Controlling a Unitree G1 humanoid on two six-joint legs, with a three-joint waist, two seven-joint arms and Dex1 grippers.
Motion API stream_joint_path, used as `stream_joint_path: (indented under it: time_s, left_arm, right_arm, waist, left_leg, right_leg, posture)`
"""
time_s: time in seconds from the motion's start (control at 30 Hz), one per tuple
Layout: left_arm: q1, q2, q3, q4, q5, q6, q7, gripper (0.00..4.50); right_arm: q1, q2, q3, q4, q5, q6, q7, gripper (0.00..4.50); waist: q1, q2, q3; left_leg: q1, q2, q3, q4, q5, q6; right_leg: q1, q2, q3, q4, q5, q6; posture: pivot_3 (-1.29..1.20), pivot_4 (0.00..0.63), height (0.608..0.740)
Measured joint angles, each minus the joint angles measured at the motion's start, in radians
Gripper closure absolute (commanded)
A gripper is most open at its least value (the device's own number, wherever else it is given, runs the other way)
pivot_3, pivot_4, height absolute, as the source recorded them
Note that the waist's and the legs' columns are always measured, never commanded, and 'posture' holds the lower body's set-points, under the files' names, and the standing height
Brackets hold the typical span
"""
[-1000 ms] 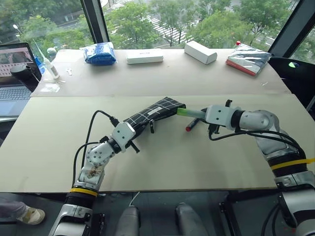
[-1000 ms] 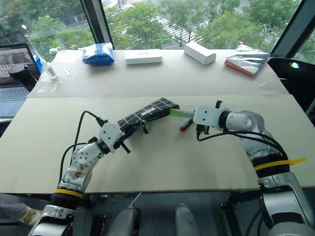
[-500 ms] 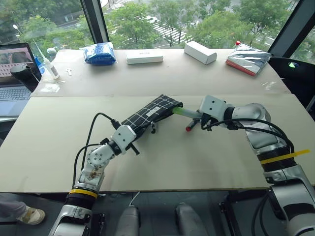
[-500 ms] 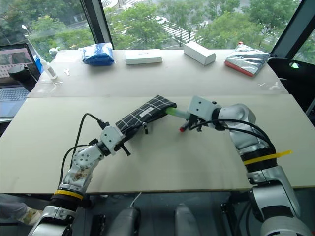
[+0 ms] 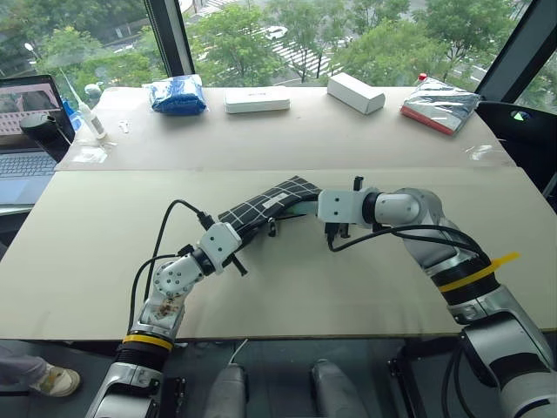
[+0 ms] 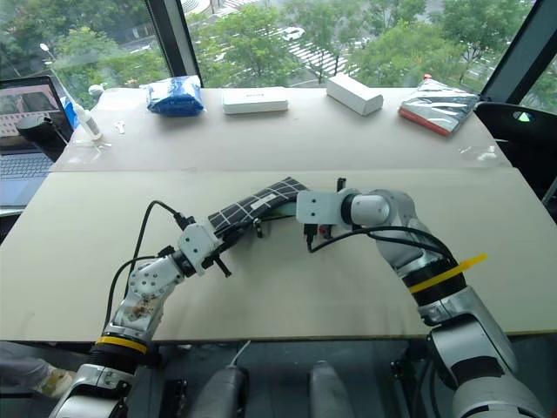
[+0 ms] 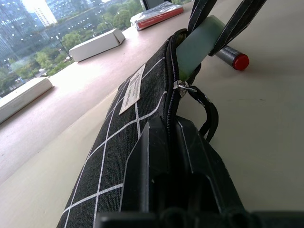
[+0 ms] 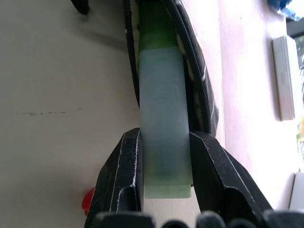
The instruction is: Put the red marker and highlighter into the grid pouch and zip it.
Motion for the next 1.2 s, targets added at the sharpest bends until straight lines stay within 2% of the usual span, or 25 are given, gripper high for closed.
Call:
stream_joint_path:
  time_s: [0.17,0.37,0.63,0.93,0.97,1.2]
  left_arm:
    - [0.000,-0.001,0.002,-0.004,-0.006,0.006,0.002,4.50]
    - [0.009,-0.002,0.006,-0.032,-0.013,0.035,0.001,4.50]
    - [0.011,-0.010,0.010,-0.046,-0.051,0.080,-0.006,4.50]
    - [0.040,0.007,0.011,-0.164,-0.206,0.313,-0.123,4.50]
    - [0.042,0.009,0.013,-0.174,-0.223,0.338,-0.131,4.50]
    - [0.028,0.013,0.030,-0.184,-0.244,0.386,-0.137,4.50]
  right_arm:
    - [-0.019,0.023,0.031,0.058,-0.093,-0.152,-0.110,3.49]
    - [-0.030,0.072,0.042,0.112,-0.134,-0.300,-0.187,3.49]
    - [-0.045,0.096,0.045,0.183,-0.152,-0.364,-0.224,3.49]
    - [-0.060,-0.010,0.039,0.235,-0.149,-0.483,-0.200,3.49]
    - [-0.059,-0.023,0.035,0.235,-0.141,-0.499,-0.191,2.68]
    - [-0.030,-0.017,0.015,0.225,-0.086,-0.495,-0.164,0.41]
  waist:
    - [0.000,0.000,0.000]
    - [-0.001,0.000,0.000]
    - [-0.002,0.000,0.000]
    - [-0.002,0.000,0.000]
    - [-0.003,0.000,0.000]
    - [-0.006,0.000,0.000]
  left_leg:
    - [0.000,0.000,0.000,0.000,0.000,0.000]
    - [0.000,0.000,0.000,0.000,0.000,0.000]
    - [0.000,0.000,0.000,0.000,0.000,0.000]
    - [0.000,0.000,0.000,0.000,0.000,0.000]
    - [0.000,0.000,0.000,0.000,0.000,0.000]
    - [0.001,0.000,0.000,0.000,0.000,0.000]
  right_leg:
    - [0.000,0.000,0.000,0.000,0.000,0.000]
    - [0.000,0.000,0.000,0.000,0.000,0.000]
    - [0.000,0.000,0.000,0.001,0.000,0.000]
    - [0.000,0.000,0.000,0.000,0.000,0.000]
    - [0.000,0.000,0.000,0.000,0.000,0.000]
    - [0.000,0.000,0.000,0.000,0.000,0.000]
  posture:
    - [0.00,0.150,0.740]
    - [0.00,0.150,0.740]
    - [0.00,0.150,0.740]
    - [0.00,0.150,0.740]
    - [0.00,0.150,0.740]
    - [0.00,0.150,0.740]
